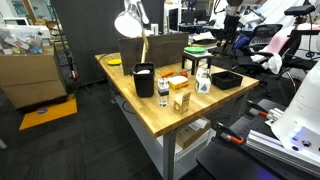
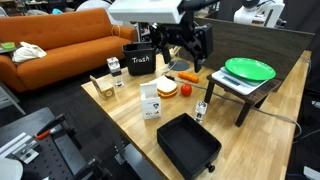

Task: Put the crystal bottle on the green plate

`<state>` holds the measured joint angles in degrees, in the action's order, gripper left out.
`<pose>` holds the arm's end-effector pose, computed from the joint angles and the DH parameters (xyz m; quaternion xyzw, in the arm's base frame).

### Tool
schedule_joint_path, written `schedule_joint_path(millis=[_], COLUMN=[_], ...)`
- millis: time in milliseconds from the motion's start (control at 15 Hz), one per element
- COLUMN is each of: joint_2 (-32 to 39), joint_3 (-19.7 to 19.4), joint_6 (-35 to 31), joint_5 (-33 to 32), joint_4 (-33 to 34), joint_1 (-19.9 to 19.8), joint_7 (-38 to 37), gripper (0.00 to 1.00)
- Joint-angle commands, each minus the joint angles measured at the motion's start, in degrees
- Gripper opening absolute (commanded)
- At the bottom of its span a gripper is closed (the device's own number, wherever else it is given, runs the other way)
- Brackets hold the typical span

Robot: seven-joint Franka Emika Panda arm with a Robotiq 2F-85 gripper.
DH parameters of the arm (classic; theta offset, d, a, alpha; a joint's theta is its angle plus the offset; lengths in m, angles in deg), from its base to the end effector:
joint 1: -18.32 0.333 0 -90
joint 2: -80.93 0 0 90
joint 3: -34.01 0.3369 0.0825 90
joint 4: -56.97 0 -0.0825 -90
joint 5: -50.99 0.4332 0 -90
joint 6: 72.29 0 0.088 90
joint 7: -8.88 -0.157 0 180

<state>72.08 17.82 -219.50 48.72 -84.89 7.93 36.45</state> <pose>0.4718 -0.2335 0.3096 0.9924 0.0228 0.1116 0.0472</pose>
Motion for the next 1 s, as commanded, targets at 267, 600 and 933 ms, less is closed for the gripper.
schedule_joint_path(millis=[267,600,933], joint_2=[15.5,19.8,21.0], joint_3=[0.3,2.8,3.2], joint_6=[2.8,1.1,1.7], joint_5=[12.7,9.9,9.9], joint_4=[11.6,14.4,15.9], joint_1=[-1.2,-3.5,-4.0], joint_7=[15.9,14.0,14.2], gripper=[1.00,1.00,1.00])
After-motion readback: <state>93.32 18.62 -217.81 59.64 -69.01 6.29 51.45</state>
